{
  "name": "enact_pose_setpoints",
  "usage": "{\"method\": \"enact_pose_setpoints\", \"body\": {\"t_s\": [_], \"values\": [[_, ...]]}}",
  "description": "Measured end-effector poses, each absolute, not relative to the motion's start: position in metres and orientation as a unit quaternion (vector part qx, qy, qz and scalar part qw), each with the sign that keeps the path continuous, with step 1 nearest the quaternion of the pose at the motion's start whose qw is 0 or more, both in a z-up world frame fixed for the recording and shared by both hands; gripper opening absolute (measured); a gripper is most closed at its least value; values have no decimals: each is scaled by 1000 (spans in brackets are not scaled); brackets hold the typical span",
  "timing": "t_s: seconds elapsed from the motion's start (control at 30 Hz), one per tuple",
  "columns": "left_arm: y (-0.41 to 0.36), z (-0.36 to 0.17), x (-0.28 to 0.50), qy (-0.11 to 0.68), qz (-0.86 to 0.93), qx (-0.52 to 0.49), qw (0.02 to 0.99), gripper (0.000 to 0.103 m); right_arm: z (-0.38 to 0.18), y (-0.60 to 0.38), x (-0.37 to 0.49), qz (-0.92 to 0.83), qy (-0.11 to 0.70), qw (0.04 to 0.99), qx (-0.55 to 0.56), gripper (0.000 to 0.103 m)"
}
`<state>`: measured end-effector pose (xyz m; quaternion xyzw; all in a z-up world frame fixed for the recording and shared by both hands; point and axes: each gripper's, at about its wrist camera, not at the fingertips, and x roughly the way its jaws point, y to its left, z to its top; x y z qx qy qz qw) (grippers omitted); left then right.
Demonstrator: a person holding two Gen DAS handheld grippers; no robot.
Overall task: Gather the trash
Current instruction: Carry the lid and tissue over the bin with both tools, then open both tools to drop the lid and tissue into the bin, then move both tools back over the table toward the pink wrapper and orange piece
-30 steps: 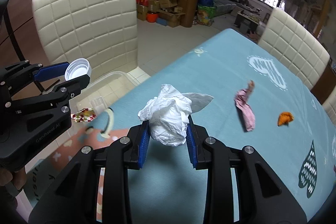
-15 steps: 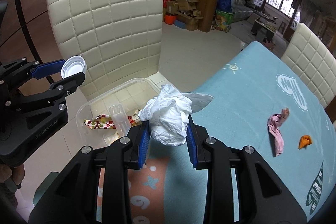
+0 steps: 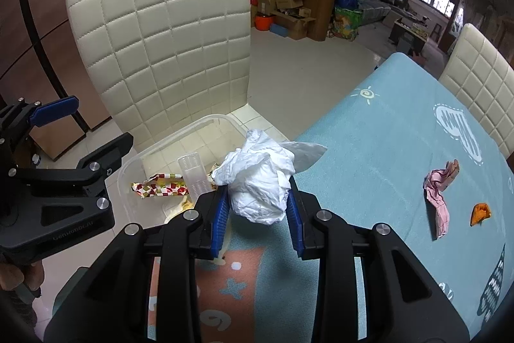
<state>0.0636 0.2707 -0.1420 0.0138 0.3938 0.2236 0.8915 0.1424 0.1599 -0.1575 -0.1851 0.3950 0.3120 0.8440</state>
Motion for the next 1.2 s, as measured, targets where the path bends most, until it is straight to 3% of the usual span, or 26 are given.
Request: {"method": "enact_pose_setpoints", "body": {"t_s": [0.7, 0.73, 0.77, 0.83, 1.2], "values": [[298, -143, 44, 385, 252, -42, 887, 82, -162, 182, 137, 337, 398, 832, -192, 35], [299, -142, 43, 384, 254, -42, 887, 82, -162, 183, 137, 339, 399, 830, -192, 40], [300, -141, 42, 383, 255, -42, 887, 82, -163, 185, 137, 341, 401, 829, -189, 59], [301, -139, 40, 382, 259, -41, 887, 82, -161, 183, 136, 337, 393, 837, -177, 84], [295, -134, 44, 381, 252, -40, 889, 82, -160, 166, 137, 317, 402, 842, -168, 86]]}}
